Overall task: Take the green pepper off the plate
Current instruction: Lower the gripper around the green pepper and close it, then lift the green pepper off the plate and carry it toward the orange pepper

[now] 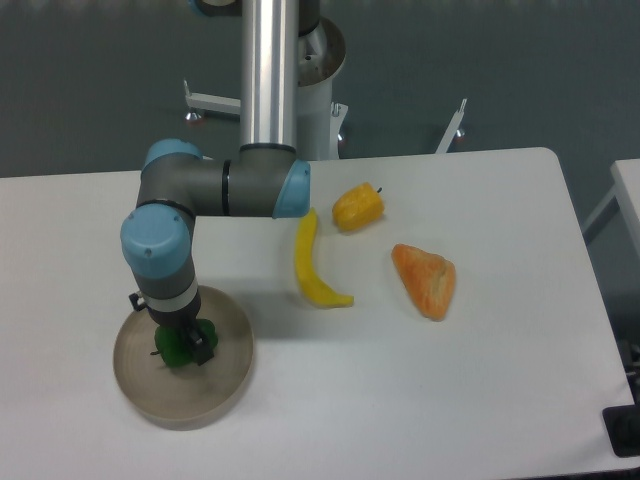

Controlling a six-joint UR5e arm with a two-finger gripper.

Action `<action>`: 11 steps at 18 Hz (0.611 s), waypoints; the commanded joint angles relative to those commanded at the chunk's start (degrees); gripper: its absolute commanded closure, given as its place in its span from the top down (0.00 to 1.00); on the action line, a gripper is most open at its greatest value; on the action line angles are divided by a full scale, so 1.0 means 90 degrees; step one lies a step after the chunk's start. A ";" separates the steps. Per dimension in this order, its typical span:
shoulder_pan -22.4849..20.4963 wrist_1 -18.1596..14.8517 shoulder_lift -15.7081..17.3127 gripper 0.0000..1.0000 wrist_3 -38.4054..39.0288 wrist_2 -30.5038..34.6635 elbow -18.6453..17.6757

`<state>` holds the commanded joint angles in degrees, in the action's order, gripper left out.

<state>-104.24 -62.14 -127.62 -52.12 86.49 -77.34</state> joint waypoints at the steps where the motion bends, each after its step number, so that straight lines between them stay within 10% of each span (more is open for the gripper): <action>1: -0.0010 0.0000 0.0020 0.35 -0.0010 0.0000 -0.0019; 3: -0.0029 0.0000 0.0039 0.16 0.0000 -0.0010 0.0019; 11: -0.0730 -0.0156 0.0829 0.15 -0.0019 -0.0127 0.0117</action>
<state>-110.81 -63.54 -120.16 -52.29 85.34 -76.29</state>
